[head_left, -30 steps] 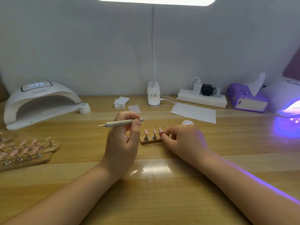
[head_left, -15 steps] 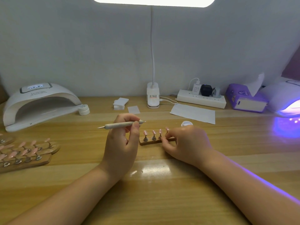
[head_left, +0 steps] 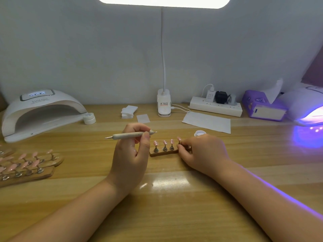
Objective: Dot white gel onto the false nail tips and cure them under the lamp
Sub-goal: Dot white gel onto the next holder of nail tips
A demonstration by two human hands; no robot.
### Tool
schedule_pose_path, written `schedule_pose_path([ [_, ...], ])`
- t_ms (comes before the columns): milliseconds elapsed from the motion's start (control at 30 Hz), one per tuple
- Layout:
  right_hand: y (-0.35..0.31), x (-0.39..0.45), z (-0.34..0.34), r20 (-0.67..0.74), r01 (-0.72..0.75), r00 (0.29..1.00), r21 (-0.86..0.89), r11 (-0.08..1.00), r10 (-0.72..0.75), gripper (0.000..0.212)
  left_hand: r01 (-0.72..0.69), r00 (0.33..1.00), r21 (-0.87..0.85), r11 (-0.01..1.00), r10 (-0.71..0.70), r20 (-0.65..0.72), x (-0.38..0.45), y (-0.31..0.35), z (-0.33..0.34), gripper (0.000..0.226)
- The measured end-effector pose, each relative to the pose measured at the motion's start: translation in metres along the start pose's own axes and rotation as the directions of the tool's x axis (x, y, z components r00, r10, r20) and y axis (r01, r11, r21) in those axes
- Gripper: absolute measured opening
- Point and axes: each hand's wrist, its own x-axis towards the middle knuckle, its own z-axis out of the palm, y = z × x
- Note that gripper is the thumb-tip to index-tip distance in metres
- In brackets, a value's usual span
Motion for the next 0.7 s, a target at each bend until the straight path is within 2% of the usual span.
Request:
schedule_pose_path([
  [233, 0.0017, 0.0024, 0.0014, 0.029, -0.064, 0.998, 0.09, 0.994, 0.062, 0.031, 0.003, 1.0, -0.014, 1.0, -0.003, 0.009, -0.0001, 0.001, 0.0002, 0.016],
  [400, 0.0011, 0.0013, 0.0018, -0.01, -0.037, 0.999, 0.124, 0.992, 0.039, 0.028, 0.012, 1.0, -0.004, 1.0, -0.012, 0.008, 0.0002, 0.0014, 0.0007, 0.016],
  [500, -0.0012, -0.0019, 0.0031, -0.073, -0.028, 0.997, 0.165, 0.986, 0.04, 0.023, 0.002, 1.0, -0.011, 1.0, -0.002, -0.006, 0.0003, 0.0025, 0.0002, 0.017],
  [600, -0.0031, -0.0028, 0.0019, -0.193, -0.026, 0.978, 0.259, 0.966, 0.078, 0.011, 0.009, 1.0, -0.016, 1.0, -0.01, -0.014, 0.0003, 0.0039, -0.0003, 0.017],
  [700, -0.006, -0.0019, -0.0043, -0.264, 0.043, 0.963, 0.346, 0.937, 0.053, 0.006, 0.023, 0.999, -0.032, 0.999, -0.024, -0.029, 0.0025, 0.0067, -0.0013, 0.015],
])
